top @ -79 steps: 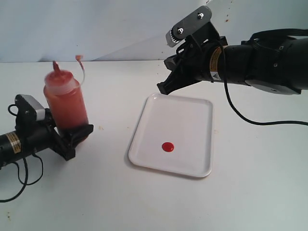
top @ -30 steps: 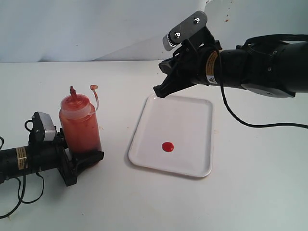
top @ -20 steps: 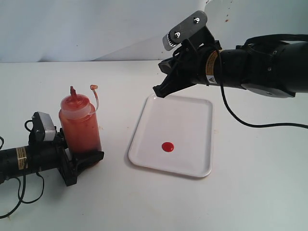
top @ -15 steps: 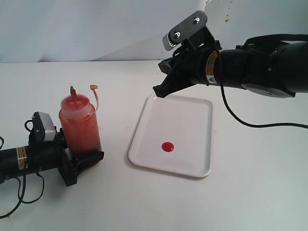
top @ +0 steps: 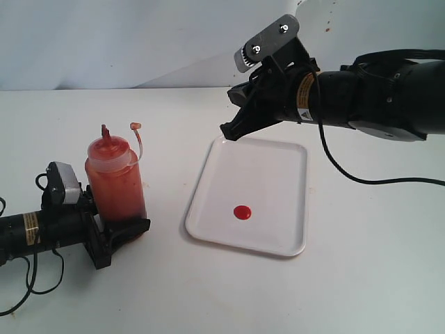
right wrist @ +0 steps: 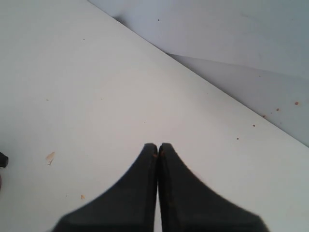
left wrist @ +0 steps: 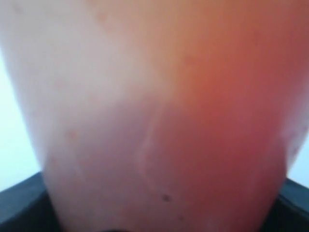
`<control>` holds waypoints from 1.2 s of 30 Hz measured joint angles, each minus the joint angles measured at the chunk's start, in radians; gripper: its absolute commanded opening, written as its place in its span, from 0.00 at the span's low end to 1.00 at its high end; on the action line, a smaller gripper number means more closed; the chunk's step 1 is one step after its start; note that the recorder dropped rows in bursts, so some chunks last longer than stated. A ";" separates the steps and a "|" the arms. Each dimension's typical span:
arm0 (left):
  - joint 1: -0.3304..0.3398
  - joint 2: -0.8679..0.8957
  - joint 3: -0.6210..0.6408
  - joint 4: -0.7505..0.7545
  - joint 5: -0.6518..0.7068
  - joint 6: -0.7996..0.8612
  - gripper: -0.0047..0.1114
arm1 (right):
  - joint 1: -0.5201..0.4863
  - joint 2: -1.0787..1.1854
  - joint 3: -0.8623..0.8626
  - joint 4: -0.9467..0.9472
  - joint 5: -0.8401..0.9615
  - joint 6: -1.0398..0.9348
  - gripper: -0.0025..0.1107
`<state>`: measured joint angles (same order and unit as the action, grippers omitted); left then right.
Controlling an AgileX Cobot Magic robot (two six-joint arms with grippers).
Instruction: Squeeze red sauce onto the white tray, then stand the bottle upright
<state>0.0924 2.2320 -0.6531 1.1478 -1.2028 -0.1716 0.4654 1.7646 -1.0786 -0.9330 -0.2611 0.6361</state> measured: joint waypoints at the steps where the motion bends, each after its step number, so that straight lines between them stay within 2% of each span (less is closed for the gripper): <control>1: 0.000 0.000 0.000 0.000 0.000 0.000 0.04 | 0.000 0.000 0.000 0.000 0.000 0.002 0.02; 6: 0.000 0.000 0.000 0.000 0.000 0.000 0.08 | 0.000 0.000 0.000 0.000 0.000 0.002 0.02; 8: 0.000 0.000 0.000 0.000 0.000 0.000 0.16 | 0.000 0.000 0.000 0.000 0.000 0.002 0.02; 10: 0.000 0.000 0.000 0.000 0.000 0.000 0.29 | 0.000 0.000 0.000 0.000 0.000 0.002 0.02; 13: 0.000 0.000 0.000 0.000 0.000 0.000 0.58 | 0.000 0.000 0.000 0.000 -0.002 0.002 0.02; 16: 0.000 0.000 0.000 0.000 0.000 0.000 0.73 | 0.000 0.000 0.000 0.000 -0.002 0.002 0.02; 34: 0.000 0.000 0.000 -0.004 -0.002 -0.001 0.74 | 0.000 0.000 0.000 0.000 -0.008 0.002 0.02; 35: 0.000 0.000 0.000 -0.004 -0.002 -0.001 0.76 | 0.000 0.000 0.000 0.000 -0.008 0.002 0.02; 36: 0.000 0.000 0.000 -0.004 -0.002 -0.001 0.84 | 0.000 0.000 0.000 0.000 -0.008 0.002 0.02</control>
<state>0.0924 2.2320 -0.6531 1.1440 -1.2045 -0.1722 0.4654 1.7646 -1.0786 -0.9330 -0.2690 0.6379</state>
